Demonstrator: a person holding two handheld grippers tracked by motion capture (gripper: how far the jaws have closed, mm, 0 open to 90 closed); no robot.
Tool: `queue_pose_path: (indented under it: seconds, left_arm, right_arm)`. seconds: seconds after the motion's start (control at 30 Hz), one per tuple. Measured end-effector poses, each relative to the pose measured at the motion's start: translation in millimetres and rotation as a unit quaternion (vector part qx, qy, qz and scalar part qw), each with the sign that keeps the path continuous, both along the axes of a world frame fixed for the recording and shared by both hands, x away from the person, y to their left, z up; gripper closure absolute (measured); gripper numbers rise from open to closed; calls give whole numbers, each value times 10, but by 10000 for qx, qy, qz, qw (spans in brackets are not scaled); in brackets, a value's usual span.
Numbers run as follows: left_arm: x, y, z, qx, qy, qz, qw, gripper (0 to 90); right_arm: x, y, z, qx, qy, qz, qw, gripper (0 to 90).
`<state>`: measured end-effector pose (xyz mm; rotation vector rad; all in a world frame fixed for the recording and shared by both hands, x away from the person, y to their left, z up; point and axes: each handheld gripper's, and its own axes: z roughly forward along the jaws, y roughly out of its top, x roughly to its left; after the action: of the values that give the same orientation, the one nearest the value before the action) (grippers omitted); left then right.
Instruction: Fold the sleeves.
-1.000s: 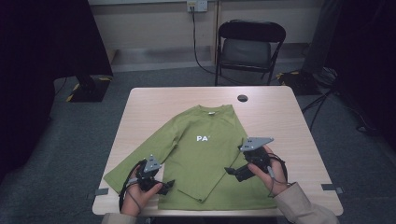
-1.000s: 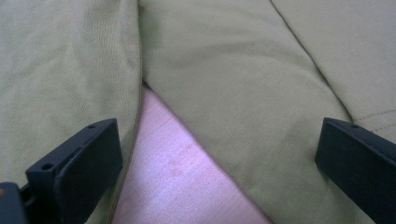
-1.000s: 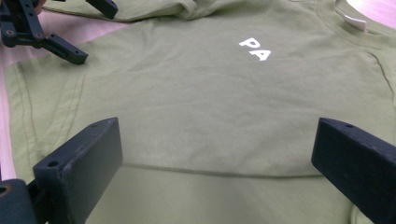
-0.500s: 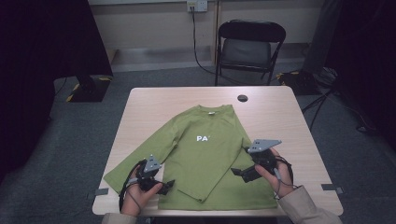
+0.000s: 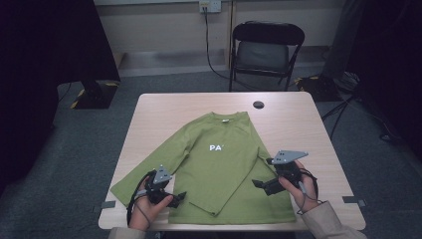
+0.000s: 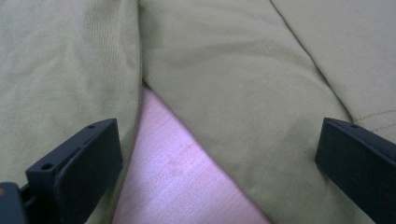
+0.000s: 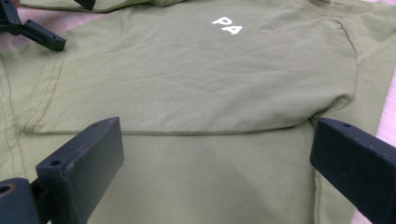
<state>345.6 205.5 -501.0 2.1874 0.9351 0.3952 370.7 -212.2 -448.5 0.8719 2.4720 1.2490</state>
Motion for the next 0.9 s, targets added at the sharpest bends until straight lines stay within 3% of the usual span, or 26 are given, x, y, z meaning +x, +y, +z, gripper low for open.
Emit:
queue_pose_path:
  seconds: [0.23,0.9]
  left_arm:
    - [0,0,0,0,0,0,10000,0]
    - [0,0,0,-1,0,0,10000,0]
  right_arm:
    - [-12,-79,-50,-118,67,-29,9999,15]
    - [-53,-316,-181,-106,85,-274,9995,14]
